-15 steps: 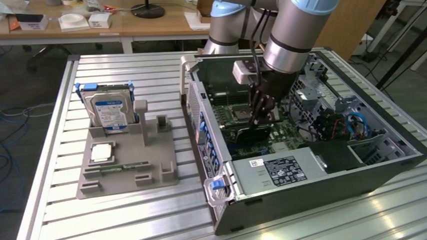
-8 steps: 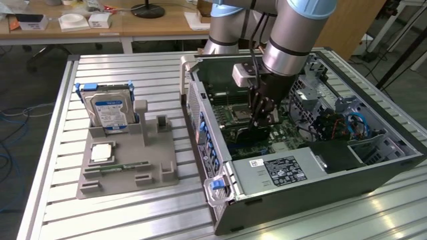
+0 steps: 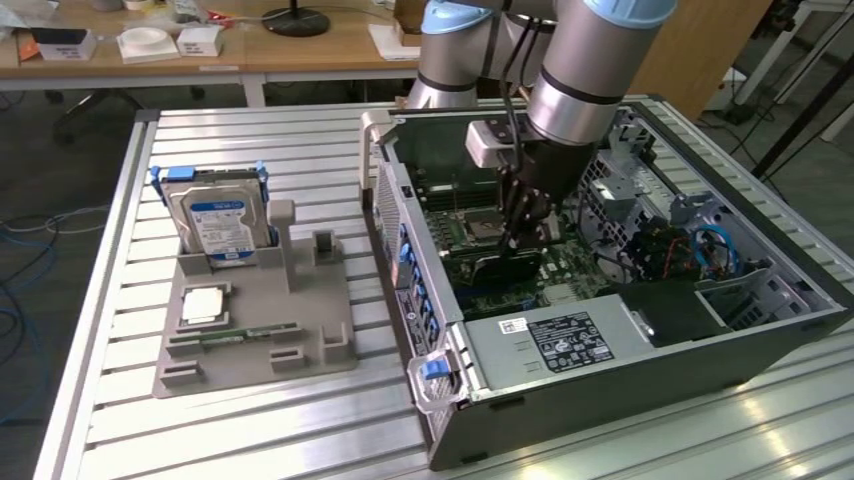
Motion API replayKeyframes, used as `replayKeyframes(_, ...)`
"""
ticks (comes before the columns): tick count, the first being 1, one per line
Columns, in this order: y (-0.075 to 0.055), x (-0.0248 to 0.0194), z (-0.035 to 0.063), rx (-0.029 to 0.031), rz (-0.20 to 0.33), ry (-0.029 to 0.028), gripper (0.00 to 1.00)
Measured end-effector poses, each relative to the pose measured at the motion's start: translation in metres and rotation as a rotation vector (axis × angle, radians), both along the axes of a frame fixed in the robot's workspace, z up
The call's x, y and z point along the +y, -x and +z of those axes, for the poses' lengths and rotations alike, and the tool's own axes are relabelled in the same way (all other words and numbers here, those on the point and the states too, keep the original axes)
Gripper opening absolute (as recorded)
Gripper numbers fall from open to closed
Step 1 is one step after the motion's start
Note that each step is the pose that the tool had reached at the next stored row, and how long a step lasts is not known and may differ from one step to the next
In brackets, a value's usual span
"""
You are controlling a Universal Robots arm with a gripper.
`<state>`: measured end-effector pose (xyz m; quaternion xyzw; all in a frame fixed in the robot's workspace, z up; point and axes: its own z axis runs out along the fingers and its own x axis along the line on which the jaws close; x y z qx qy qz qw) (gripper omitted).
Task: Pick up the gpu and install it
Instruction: 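Press down on the gpu until it lock into place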
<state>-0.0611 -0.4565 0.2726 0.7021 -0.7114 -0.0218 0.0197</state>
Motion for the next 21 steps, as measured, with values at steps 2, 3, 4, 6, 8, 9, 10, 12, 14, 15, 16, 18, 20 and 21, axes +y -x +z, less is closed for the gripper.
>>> replayKeyframes(2,0.0012,0.0003,-0.0006,-0.0011,0.000,-0.0039,0.11)
replayKeyframes(3,0.0028,0.0008,-0.0012,-0.0022,0.000,-0.0064,0.11)
replayKeyframes(4,0.0043,0.0013,-0.0018,-0.0028,0.000,-0.0090,0.11)
replayKeyframes(6,0.0062,0.0021,-0.0033,-0.0036,0.000,-0.0137,0.11)
replayKeyframes(8,0.0068,0.0036,-0.0043,-0.0043,0.000,-0.0157,0.11)
replayKeyframes(9,0.0068,0.0036,-0.0045,-0.0043,0.000,-0.0156,0.11)
replayKeyframes(10,0.0068,0.0036,-0.0046,-0.0045,0.000,-0.0155,0.11)
replayKeyframes(12,0.0068,0.0037,-0.0051,-0.0050,0.000,-0.0131,0.11)
replayKeyframes(14,0.0069,0.0036,-0.0053,-0.0051,0.000,-0.0102,0.11)
replayKeyframes(15,0.0069,0.0035,-0.0053,-0.0051,0.000,-0.0087,0.11)
replayKeyframes(16,0.0069,0.0032,-0.0055,-0.0051,0.000,-0.0065,0.11)
replayKeyframes(18,0.0069,0.0032,-0.0058,-0.0052,0.000,0.0001,0.11)
replayKeyframes(20,0.0070,0.0031,-0.0072,-0.0069,0.000,0.0013,0.11)
replayKeyframes(21,0.0073,0.0031,-0.0083,-0.0083,0.000,0.0021,0.11)
